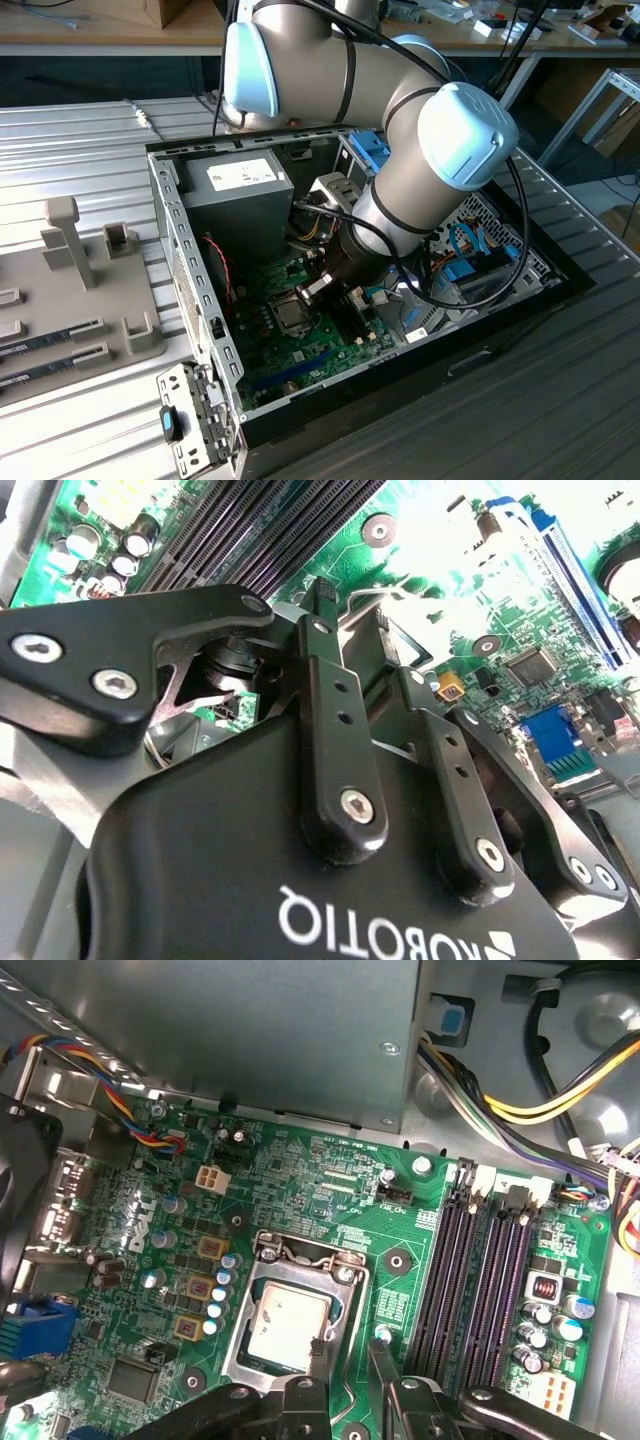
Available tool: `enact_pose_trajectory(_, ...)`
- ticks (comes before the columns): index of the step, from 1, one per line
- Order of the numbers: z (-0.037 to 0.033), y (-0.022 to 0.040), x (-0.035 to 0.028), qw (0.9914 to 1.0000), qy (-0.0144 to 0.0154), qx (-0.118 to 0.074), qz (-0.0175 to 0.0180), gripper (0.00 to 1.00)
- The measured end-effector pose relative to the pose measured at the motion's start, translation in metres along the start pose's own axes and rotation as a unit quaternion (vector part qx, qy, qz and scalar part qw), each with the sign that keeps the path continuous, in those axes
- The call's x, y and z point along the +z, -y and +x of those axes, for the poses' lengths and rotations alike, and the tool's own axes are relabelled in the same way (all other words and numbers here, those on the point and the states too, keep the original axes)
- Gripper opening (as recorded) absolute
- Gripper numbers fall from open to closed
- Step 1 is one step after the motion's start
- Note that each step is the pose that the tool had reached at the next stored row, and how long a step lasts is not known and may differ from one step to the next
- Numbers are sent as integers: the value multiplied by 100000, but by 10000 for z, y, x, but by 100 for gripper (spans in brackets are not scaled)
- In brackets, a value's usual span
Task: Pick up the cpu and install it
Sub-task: 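Install the first cpu locking lever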
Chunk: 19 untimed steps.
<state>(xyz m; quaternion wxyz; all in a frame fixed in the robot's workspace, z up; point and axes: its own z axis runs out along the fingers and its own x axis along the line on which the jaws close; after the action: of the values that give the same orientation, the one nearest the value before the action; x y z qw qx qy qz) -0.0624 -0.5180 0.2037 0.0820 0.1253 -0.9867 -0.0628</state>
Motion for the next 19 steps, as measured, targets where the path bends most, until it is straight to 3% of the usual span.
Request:
enact_pose_trajectory(8,-1,0,2,100000,18,-11,-59,29)
enact_pose_trajectory(10,0,0,3,100000,24,-12,-68,16)
enact_pose_trajectory(19,3,-4,-21,100000,31,-16,-99,16)
